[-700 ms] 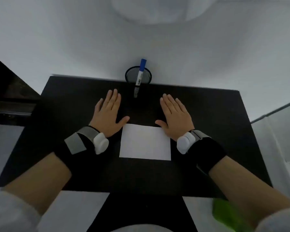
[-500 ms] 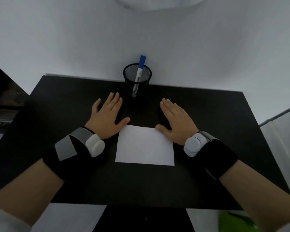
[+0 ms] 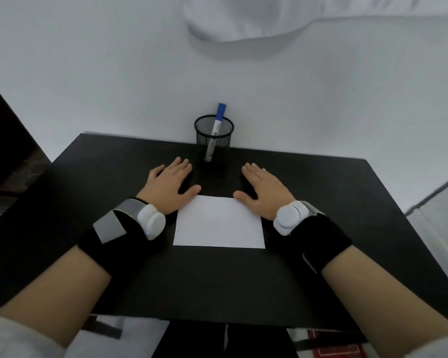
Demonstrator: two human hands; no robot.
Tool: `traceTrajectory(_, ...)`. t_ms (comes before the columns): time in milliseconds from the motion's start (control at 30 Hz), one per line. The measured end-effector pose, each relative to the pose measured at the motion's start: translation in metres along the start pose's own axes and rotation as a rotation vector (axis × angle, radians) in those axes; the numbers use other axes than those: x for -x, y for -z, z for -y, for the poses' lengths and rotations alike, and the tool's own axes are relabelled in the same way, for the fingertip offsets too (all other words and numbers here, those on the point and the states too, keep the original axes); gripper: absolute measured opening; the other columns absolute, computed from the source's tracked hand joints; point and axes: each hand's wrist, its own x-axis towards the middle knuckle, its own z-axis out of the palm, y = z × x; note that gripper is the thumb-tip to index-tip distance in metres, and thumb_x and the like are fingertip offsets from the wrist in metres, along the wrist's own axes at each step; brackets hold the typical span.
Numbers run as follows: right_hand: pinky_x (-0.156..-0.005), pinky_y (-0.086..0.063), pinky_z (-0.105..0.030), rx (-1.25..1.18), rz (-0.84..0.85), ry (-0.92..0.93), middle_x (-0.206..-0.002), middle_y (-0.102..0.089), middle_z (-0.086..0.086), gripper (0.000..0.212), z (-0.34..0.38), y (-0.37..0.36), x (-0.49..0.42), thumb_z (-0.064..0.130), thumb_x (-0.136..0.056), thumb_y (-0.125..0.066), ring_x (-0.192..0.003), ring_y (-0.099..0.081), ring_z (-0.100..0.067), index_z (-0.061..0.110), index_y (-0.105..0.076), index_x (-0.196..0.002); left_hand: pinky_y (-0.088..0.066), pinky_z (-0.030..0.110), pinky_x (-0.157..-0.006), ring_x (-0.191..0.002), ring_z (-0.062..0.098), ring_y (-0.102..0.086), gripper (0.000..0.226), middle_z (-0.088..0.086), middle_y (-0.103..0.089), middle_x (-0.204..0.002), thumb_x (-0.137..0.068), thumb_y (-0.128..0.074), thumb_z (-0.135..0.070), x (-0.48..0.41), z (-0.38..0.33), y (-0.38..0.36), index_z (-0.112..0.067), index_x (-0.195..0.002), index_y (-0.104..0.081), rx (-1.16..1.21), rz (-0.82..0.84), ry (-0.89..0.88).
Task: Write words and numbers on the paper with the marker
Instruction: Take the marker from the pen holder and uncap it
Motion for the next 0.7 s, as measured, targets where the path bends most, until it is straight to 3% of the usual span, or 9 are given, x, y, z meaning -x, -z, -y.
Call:
traceTrajectory(233, -0.123, -0.011, -0.035, -0.064, 0.004, -0.043, -0.163, -0.020, -0.003, 0.073, 0.005, 0.012, -0.011, 0.056, -0.096, -0.039, -0.150, -0.015, -0.017, 0.014, -0.022, -0.154, -0.004, 0.038, -0.119, -0.146, 0.006, -0.007, 0.067, -0.008, -0.016, -0.159, -0.092, -0.032, -0.058, -0.001, 0.002, 0.001, -0.024, -0.149, -0.023, -0.005, -0.016, -0.005)
traceTrajectory(333, -0.114, -0.030, -0.040, -0.117, -0.189, -0.093, -0.150, -0.045, -0.007, 0.061, 0.011, 0.034, -0.029, 0.050, -0.097, -0.043, -0.138, -0.041, -0.025, 0.012, -0.041, -0.145, -0.004, 0.039, -0.118, -0.146, 0.006, -0.008, 0.068, -0.007, -0.018, -0.159, -0.091, -0.034, -0.058, -0.002, 0.003, 0.002, -0.023, -0.148, -0.024, 0.014, -0.022, -0.005)
traceTrajectory(433, -0.099, -0.043, -0.038, -0.203, -0.381, -0.105, -0.129, -0.059, -0.012, 0.041, 0.018, 0.064, -0.061, 0.037, -0.098, -0.050, -0.118, -0.055, -0.030, 0.009, -0.054, -0.127, -0.004, 0.039, -0.118, -0.146, 0.006, -0.008, 0.067, -0.007, -0.018, -0.158, -0.091, -0.034, -0.058, -0.003, 0.004, 0.002, -0.023, -0.148, -0.026, 0.016, -0.021, -0.007)
traceTrajectory(533, -0.085, -0.044, -0.032, -0.287, -0.458, -0.095, -0.117, -0.062, -0.012, 0.028, 0.025, 0.089, -0.092, 0.026, -0.097, -0.052, -0.104, -0.060, -0.029, 0.008, -0.056, -0.119, -0.004, 0.040, -0.119, -0.146, 0.006, -0.008, 0.066, -0.008, -0.019, -0.158, -0.091, -0.034, -0.058, -0.003, 0.003, 0.002, -0.024, -0.147, -0.026, 0.021, -0.029, -0.007)
traceTrajectory(700, -0.083, -0.043, -0.030, -0.284, -0.407, -0.052, -0.117, -0.063, -0.011, 0.030, 0.037, 0.104, -0.115, 0.019, -0.098, -0.052, -0.104, -0.060, -0.028, 0.010, -0.055, -0.126, -0.005, 0.041, -0.119, -0.146, 0.006, -0.009, 0.066, -0.008, -0.019, -0.158, -0.091, -0.034, -0.058, -0.003, 0.002, 0.002, -0.024, -0.147, -0.026, 0.020, -0.030, -0.006)
